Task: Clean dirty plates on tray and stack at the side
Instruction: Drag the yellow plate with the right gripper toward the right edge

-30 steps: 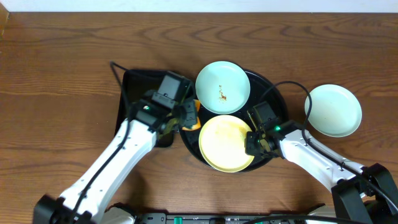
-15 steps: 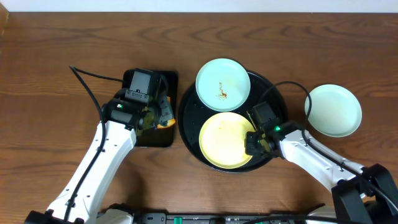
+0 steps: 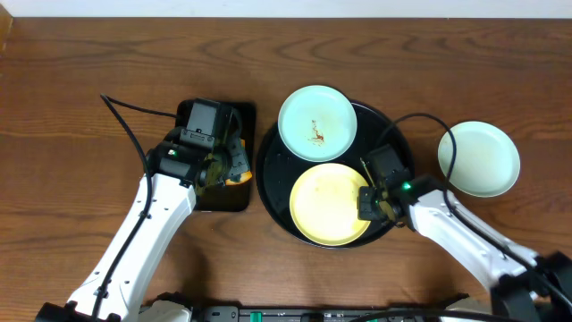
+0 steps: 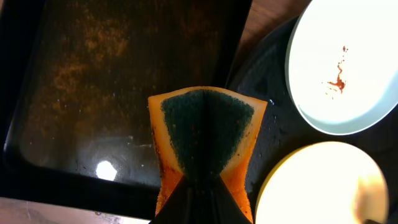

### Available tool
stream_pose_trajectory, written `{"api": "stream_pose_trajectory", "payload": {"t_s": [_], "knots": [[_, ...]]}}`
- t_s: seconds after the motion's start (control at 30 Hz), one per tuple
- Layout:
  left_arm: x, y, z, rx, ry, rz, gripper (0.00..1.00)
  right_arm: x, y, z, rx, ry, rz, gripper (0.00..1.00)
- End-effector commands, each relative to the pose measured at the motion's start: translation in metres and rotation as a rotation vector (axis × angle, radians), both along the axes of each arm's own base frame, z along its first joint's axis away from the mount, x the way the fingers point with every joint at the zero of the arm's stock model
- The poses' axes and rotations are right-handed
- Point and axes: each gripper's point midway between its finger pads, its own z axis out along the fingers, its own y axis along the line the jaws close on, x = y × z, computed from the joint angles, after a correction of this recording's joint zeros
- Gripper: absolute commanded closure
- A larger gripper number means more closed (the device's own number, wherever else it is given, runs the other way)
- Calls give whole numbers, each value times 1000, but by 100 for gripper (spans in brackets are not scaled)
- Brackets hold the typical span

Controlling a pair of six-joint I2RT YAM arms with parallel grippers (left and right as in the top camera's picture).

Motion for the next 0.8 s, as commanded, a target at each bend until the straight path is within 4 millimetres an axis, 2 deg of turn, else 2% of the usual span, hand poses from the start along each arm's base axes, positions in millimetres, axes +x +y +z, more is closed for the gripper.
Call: {"api": "stream_pose_trajectory", "payload": {"t_s": [0.0,0.13,0.33,0.53,0.77], "knots": [[-1,4,0,20,-6,-8,92,29,-11,45,-80,-193,53,99],[-1,4,0,20,-6,-8,92,41,-23,75,-141,-320,65,99],[0,4,0,20,-6,-8,93,57,-58,116,-346,-498,52,99],[0,4,0,20,-6,-8,92,74,-76,153,-530,-636,97,99],[0,4,0,19,-6,-8,92,81,-75,169,-628,-693,154,99]]}}
